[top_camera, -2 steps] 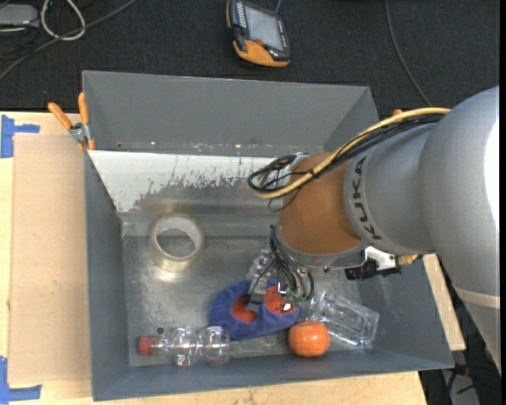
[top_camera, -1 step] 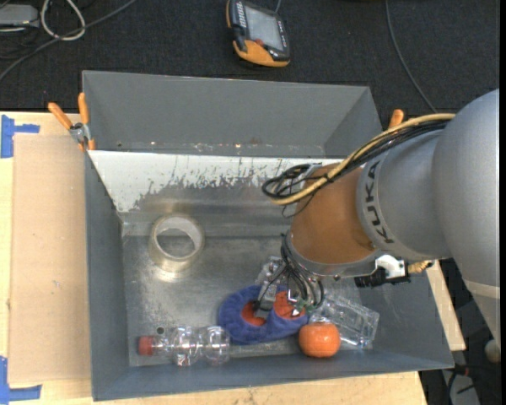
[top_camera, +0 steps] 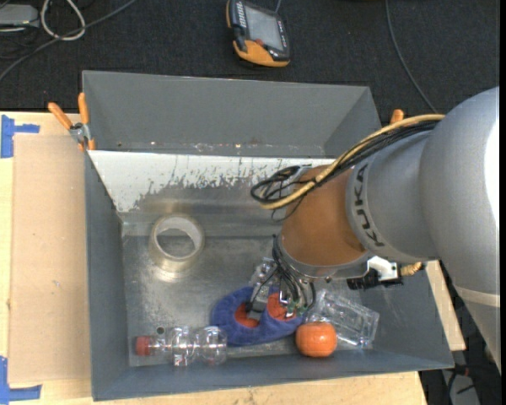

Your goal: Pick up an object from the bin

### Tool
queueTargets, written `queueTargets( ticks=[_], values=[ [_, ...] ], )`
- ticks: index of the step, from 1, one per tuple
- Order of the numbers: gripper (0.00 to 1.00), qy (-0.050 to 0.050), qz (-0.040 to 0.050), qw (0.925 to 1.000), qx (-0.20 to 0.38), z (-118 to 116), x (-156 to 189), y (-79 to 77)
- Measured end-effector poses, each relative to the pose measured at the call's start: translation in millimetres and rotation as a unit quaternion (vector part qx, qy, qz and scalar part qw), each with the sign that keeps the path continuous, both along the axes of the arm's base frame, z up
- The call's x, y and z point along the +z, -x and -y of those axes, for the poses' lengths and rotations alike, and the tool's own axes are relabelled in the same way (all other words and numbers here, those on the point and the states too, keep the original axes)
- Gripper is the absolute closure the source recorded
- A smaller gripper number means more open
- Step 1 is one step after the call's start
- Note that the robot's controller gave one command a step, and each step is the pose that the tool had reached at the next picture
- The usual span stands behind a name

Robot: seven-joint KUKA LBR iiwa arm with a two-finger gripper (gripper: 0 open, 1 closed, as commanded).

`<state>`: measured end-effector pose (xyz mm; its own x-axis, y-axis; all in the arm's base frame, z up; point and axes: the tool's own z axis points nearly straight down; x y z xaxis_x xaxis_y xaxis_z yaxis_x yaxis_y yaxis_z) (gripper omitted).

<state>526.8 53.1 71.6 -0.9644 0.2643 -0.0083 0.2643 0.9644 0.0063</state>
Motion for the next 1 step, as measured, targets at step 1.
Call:
queueTargets(
  ticks=[1],
  values=[
    [1.00,-0.002,0.0021,0.9999,0.014,11.1,-0.1,3.0]
  ],
)
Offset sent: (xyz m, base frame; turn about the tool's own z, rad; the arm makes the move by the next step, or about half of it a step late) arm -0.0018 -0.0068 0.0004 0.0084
